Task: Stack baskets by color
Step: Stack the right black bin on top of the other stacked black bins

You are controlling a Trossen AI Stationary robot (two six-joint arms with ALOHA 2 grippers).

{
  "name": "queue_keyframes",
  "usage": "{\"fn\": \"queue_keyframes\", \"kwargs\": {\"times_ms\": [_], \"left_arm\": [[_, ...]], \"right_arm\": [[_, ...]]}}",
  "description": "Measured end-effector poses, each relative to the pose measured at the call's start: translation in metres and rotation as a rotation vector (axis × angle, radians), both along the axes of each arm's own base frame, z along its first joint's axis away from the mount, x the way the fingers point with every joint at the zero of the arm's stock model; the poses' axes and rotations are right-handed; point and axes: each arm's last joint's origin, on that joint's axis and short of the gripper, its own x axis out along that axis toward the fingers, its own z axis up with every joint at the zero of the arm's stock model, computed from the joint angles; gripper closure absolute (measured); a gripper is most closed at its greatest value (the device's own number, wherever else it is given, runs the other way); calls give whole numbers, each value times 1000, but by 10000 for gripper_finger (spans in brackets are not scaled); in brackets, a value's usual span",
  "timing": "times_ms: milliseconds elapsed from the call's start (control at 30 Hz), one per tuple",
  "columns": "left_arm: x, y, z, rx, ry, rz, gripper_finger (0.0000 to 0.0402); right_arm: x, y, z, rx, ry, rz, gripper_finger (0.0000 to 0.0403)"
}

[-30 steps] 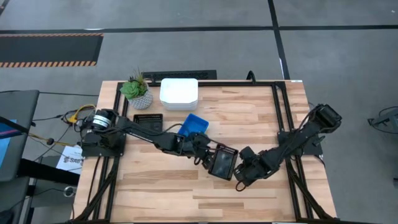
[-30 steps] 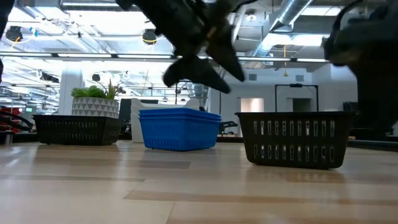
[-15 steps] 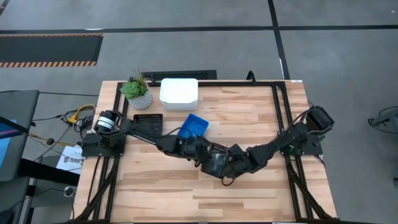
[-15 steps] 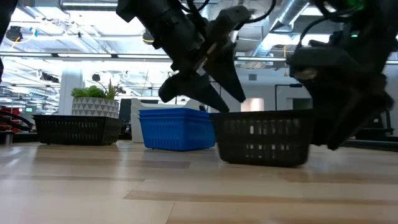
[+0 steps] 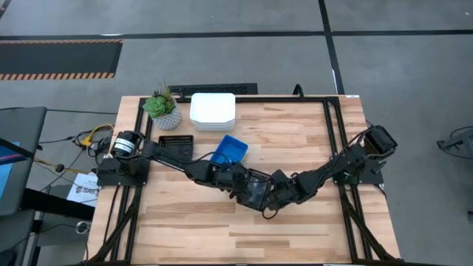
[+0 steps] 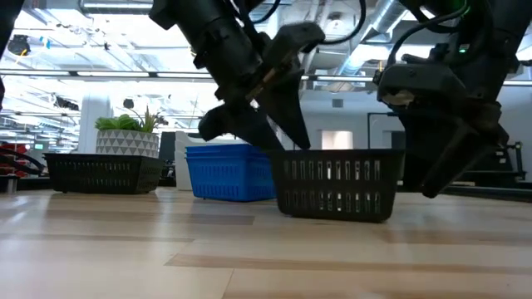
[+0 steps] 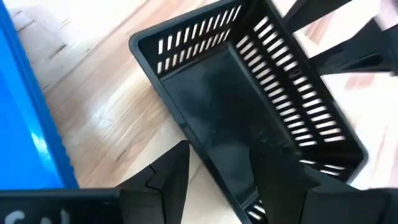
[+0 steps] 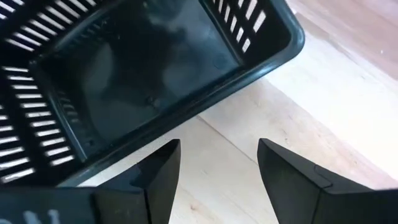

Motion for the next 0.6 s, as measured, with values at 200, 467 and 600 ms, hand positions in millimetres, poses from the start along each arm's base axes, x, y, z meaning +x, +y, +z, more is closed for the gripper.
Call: {"fn": "queue_keyframes", "kwargs": {"times_ms": [200,467,600], "left_arm": [[-2,1,-3,3,33,11,246],[-3,1,-5,13,44,25,246],[-3,1,-5,11,44,24,264]], "right_arm": [[0,1,0,0,0,5,164],[-1,1,0,-3,1,13,164],[0,1,0,-8,3,24,164]]}}
